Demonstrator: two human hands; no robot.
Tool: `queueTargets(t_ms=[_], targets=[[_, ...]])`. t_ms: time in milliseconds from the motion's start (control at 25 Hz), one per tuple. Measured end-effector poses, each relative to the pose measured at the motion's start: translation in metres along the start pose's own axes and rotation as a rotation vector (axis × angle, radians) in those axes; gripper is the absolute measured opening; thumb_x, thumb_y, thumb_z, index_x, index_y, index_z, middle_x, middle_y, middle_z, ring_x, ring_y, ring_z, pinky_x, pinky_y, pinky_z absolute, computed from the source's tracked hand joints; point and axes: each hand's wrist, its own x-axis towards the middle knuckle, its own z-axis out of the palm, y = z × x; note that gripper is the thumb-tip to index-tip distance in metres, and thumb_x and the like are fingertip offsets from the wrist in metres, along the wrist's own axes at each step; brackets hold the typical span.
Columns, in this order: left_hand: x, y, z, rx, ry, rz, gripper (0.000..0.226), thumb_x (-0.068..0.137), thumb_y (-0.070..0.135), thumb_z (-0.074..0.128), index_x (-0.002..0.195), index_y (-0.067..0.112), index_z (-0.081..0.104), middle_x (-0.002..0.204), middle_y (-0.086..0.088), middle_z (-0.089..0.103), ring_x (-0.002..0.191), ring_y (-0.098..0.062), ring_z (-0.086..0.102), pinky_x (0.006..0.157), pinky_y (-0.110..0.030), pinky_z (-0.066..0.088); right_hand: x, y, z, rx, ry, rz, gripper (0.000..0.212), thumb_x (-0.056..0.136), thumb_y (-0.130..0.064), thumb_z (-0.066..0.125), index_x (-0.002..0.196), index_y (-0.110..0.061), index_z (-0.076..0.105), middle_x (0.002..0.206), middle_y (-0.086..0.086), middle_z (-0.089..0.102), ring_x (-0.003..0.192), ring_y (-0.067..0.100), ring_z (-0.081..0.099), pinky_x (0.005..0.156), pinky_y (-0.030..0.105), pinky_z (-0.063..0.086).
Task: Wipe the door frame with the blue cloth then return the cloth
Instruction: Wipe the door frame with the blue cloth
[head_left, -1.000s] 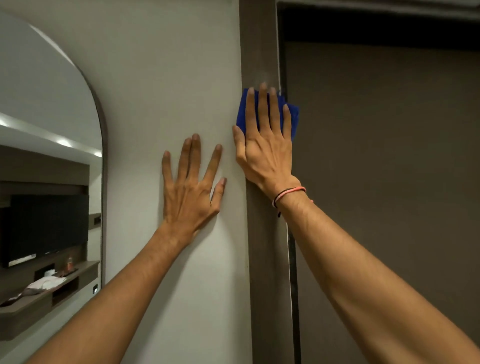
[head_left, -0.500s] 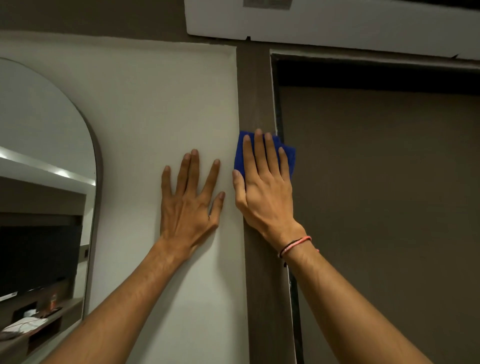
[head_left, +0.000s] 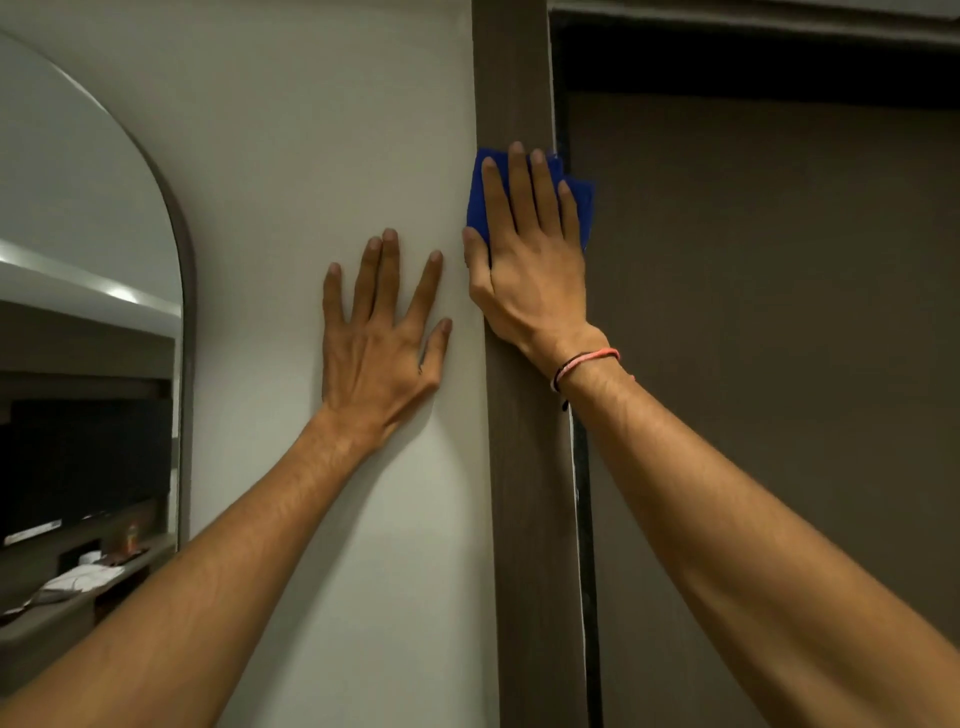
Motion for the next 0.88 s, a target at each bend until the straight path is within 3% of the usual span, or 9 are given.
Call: queueTargets(t_ms=[480, 640, 760, 880], targets=[[-0.176, 0.045, -0.002, -0.009, -0.129, 0.0, 0.071, 0.104, 0.055, 0.028, 0.164, 0.02, 0.018, 0.171, -0.023, 0.012, 0.159, -0.038, 0.012, 0.126, -0.064, 0.014, -0.264, -0.042, -0.01, 0.008, -0.182, 0.105, 0.063, 0.103, -0.043, 0.03, 0.159, -0.015, 0.018, 0.168, 0.011, 0.013, 0.157, 0.028, 0.008, 0.127, 0.052, 0.011], [-0.222, 0.051, -0.002, 0.004, -0.162, 0.031, 0.071, 0.103, 0.054, 0.031, 0.164, 0.02, 0.02, 0.17, -0.023, 0.013, 0.159, -0.038, 0.014, 0.127, -0.063, 0.013, -0.323, -0.044, -0.009, 0.005, -0.211, 0.07, 0.068, 0.098, -0.04, 0.044, 0.158, -0.014, 0.022, 0.167, 0.012, 0.014, 0.156, 0.028, 0.011, 0.127, 0.052, 0.009], [-0.209, 0.042, -0.002, 0.014, -0.145, 0.075, 0.071, 0.103, 0.055, 0.032, 0.164, 0.021, 0.019, 0.171, -0.023, 0.014, 0.159, -0.038, 0.014, 0.126, -0.064, 0.015, -0.307, -0.038, -0.01, -0.016, -0.209, -0.006, 0.071, 0.096, -0.04, 0.047, 0.158, -0.015, 0.022, 0.166, 0.012, 0.016, 0.156, 0.028, 0.013, 0.127, 0.052, 0.011], [-0.155, 0.039, -0.005, 0.005, -0.112, 0.04, 0.069, 0.104, 0.054, 0.031, 0.164, 0.021, 0.019, 0.171, -0.023, 0.013, 0.159, -0.037, 0.013, 0.126, -0.063, 0.015, -0.213, -0.03, -0.012, 0.002, -0.162, 0.012, 0.065, 0.102, -0.044, 0.036, 0.158, -0.014, 0.021, 0.168, 0.013, 0.015, 0.156, 0.028, 0.01, 0.127, 0.053, 0.01]])
